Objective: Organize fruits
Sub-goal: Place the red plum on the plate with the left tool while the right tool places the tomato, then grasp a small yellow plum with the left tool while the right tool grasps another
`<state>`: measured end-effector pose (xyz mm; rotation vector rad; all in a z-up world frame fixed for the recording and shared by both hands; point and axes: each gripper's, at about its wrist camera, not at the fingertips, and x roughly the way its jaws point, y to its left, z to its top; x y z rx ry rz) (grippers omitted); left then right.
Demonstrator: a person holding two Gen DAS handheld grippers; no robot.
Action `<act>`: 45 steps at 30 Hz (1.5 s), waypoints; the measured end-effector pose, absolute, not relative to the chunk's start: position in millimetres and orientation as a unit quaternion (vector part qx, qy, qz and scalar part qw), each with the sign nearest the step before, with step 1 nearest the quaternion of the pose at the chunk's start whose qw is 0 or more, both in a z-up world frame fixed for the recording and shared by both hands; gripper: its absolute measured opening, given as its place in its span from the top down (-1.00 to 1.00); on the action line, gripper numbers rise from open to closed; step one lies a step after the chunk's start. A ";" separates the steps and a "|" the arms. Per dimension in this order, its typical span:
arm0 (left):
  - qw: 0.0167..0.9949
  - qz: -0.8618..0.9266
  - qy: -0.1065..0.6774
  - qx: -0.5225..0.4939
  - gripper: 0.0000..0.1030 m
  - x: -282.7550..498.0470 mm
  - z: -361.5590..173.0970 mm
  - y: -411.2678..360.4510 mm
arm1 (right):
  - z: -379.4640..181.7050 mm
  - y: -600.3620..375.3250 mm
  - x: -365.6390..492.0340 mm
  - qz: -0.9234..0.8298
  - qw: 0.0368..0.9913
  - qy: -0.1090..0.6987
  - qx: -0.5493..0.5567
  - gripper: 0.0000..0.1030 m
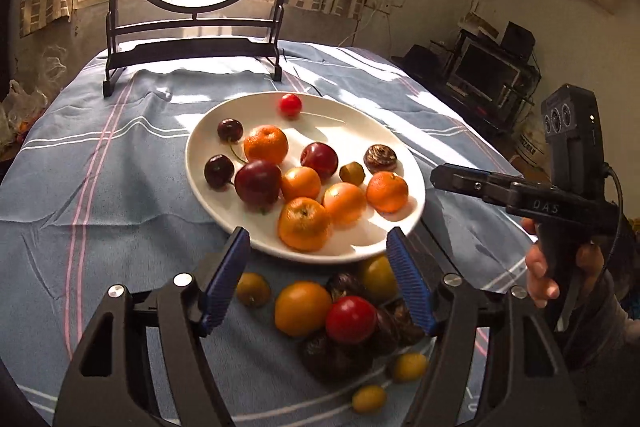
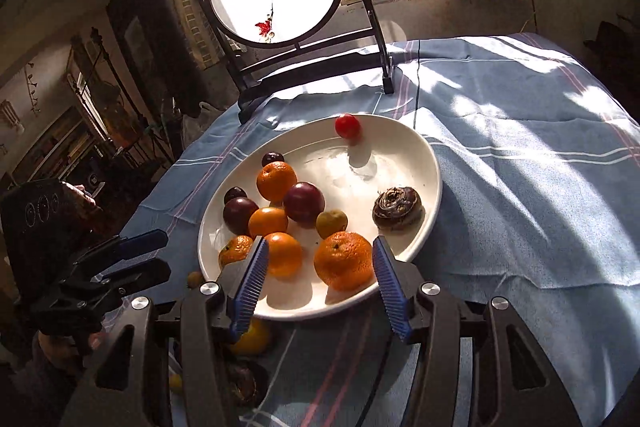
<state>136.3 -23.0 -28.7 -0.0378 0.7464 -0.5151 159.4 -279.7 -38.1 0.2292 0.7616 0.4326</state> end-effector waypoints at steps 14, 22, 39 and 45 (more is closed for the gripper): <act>0.874 -0.259 0.408 0.044 0.12 56.7 -88.0 -42.3 | -50.5 -283.6 105.3 0.209 0.911 0.340 0.103 -0.20; 0.888 -0.245 0.387 0.033 0.57 44.5 -80.1 -37.2 | -50.7 -265.5 87.7 0.223 0.907 0.351 0.070 -0.20; 0.912 -0.204 0.357 0.003 0.57 29.7 -61.4 7.9 | -81.1 -165.7 57.3 0.257 0.870 0.417 -0.052 0.51; 0.913 -0.204 0.353 -0.012 0.57 34.5 -57.4 14.9 | -53.7 -189.4 56.0 0.276 0.879 0.389 -0.005 0.51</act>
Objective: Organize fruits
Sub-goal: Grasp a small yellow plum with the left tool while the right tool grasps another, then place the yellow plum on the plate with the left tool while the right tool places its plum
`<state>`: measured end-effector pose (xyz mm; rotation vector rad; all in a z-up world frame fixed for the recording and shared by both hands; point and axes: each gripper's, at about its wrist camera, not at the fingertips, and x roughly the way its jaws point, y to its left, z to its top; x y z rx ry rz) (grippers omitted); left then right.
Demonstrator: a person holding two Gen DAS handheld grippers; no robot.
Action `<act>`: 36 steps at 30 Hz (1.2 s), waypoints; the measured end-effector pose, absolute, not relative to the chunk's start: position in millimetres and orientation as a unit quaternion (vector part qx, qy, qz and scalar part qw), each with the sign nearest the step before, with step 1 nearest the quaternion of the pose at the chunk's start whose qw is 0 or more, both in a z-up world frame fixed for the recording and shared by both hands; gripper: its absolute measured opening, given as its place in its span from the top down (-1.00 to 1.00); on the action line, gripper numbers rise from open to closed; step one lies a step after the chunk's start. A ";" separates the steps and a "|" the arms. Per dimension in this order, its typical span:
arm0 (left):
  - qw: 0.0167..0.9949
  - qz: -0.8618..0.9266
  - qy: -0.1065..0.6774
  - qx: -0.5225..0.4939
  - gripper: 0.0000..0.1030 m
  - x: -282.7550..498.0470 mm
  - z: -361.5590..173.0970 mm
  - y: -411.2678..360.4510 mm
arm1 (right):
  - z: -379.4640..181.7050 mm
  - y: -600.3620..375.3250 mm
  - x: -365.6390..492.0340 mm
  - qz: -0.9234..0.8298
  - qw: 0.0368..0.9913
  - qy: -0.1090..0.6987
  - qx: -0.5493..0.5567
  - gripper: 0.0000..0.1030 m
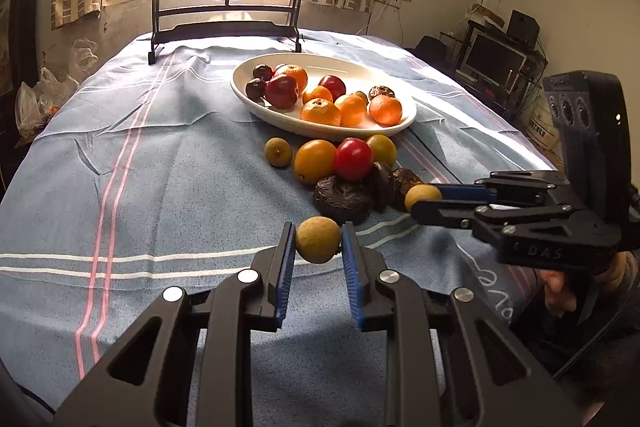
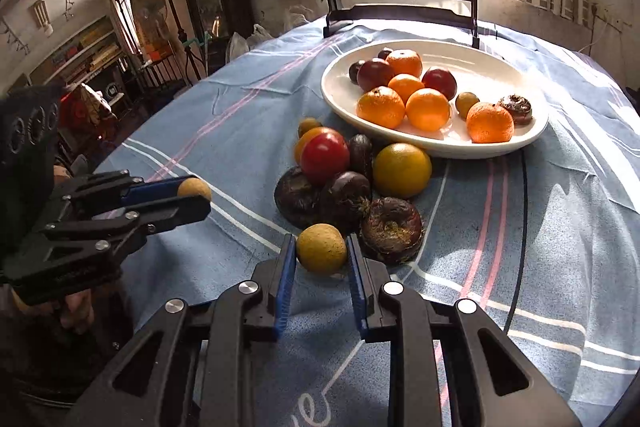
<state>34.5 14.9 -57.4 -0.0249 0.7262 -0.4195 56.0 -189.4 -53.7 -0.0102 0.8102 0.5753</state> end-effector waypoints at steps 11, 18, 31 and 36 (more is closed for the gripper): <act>0.916 -0.235 0.325 -0.010 0.57 98.0 -15.6 -7.2 | 6.2 -264.0 134.4 0.229 0.908 0.341 0.083 0.51; 0.912 -0.221 0.345 -0.005 0.56 177.9 -12.8 -36.2 | -19.0 -256.6 221.7 0.191 0.902 0.372 0.107 0.50; 0.909 -0.209 0.359 -0.036 -0.23 174.0 -24.7 -12.0 | -26.6 -258.7 197.0 0.187 0.903 0.374 0.096 0.15; 0.904 -0.224 0.363 0.013 -0.23 117.7 -35.9 -8.7 | -44.4 -238.0 138.1 0.247 0.879 0.405 0.051 0.02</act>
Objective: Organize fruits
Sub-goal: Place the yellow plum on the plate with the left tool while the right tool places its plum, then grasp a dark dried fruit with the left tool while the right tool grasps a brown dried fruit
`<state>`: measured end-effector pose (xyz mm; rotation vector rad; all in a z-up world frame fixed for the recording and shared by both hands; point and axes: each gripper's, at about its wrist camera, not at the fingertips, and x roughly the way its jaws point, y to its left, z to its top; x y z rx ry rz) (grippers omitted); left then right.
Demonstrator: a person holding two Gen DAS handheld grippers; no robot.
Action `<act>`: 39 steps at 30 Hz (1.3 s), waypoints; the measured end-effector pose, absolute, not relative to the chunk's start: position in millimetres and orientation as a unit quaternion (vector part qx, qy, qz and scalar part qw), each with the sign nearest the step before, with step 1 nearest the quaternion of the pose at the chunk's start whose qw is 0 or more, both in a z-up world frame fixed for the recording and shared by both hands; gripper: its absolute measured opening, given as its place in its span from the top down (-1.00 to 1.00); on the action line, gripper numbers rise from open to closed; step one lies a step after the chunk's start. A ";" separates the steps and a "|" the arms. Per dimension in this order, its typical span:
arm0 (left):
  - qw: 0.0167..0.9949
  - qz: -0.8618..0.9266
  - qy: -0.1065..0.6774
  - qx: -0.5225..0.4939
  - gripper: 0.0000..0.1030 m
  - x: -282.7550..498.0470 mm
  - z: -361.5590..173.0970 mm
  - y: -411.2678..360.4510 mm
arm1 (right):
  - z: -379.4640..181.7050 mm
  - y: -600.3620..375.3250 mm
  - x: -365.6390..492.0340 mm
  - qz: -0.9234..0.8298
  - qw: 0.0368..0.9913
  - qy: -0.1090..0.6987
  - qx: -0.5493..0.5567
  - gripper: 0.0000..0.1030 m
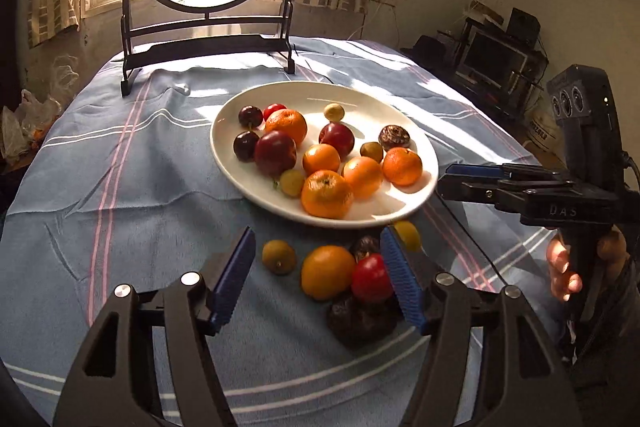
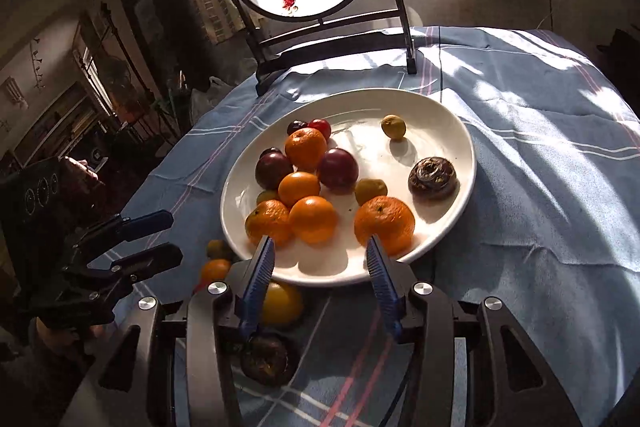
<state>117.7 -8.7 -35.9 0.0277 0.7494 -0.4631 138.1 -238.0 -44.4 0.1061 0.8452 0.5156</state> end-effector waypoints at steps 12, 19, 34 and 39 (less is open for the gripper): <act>0.889 -0.228 0.394 0.054 -0.24 63.7 -72.3 -13.6 | -76.4 -173.1 94.0 0.236 0.864 0.424 -0.133 -0.01; 0.887 -0.213 0.405 0.066 -0.23 76.9 -77.5 -25.7 | -72.5 -196.8 99.9 0.247 0.872 0.420 -0.059 0.21; 0.872 -0.212 0.430 0.104 0.13 101.6 -77.8 -55.0 | -63.6 -250.6 103.1 0.250 0.887 0.387 0.039 0.20; 0.881 -0.232 0.403 0.084 0.13 72.6 -62.9 -46.7 | -60.8 -254.5 99.8 0.258 0.888 0.376 0.050 0.20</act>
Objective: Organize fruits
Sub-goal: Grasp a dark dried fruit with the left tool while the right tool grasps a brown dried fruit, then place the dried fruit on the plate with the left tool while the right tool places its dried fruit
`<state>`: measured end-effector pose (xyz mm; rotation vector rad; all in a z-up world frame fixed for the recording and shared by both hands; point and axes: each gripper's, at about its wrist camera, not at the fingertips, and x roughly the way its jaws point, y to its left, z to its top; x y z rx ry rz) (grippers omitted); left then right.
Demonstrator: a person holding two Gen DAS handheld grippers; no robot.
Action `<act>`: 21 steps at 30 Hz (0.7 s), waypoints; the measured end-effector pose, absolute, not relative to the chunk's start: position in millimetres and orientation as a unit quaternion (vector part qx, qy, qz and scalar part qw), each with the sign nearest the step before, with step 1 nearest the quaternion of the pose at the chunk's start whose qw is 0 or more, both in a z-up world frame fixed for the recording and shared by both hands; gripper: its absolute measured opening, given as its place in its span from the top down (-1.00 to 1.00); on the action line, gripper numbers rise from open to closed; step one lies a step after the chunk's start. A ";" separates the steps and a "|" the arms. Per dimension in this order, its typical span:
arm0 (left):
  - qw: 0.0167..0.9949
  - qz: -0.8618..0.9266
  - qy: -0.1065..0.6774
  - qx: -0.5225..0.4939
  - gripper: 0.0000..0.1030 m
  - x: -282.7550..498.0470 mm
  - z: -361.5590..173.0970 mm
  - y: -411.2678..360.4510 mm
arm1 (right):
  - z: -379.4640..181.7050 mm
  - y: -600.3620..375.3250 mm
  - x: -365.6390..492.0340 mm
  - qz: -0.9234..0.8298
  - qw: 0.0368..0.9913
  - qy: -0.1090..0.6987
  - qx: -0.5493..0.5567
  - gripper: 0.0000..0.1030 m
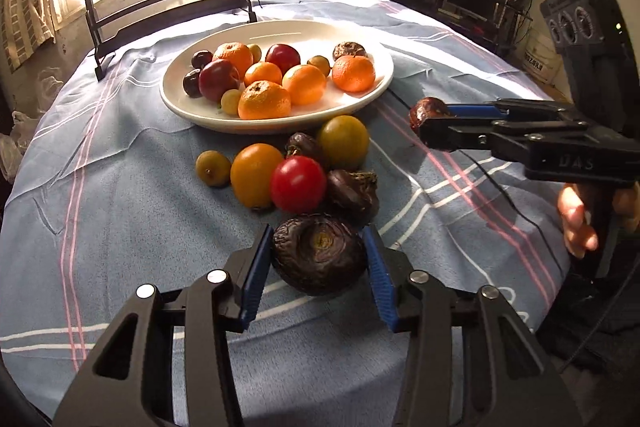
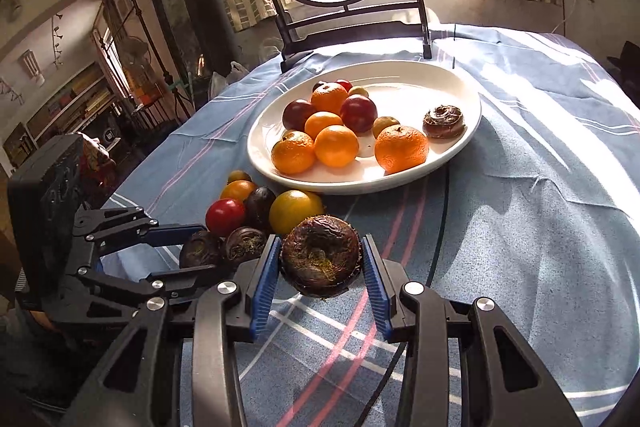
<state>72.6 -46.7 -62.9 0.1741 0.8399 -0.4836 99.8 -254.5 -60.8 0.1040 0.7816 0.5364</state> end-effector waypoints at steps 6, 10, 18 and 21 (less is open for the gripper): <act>0.916 -0.218 0.336 0.025 0.13 62.6 -17.3 -18.4 | -54.2 -270.8 108.0 0.268 0.877 0.386 0.097 0.20; 0.925 -0.210 0.315 0.019 0.13 87.1 2.3 -17.4 | -23.4 -280.9 129.1 0.245 0.887 0.377 0.106 0.20; 0.913 -0.217 0.345 0.021 0.13 190.9 -2.6 -63.4 | -4.3 -271.8 225.0 0.201 0.897 0.374 0.124 0.20; 0.906 -0.205 0.371 0.003 0.12 229.5 -19.4 -70.5 | -19.8 -266.2 255.2 0.187 0.891 0.393 0.128 0.20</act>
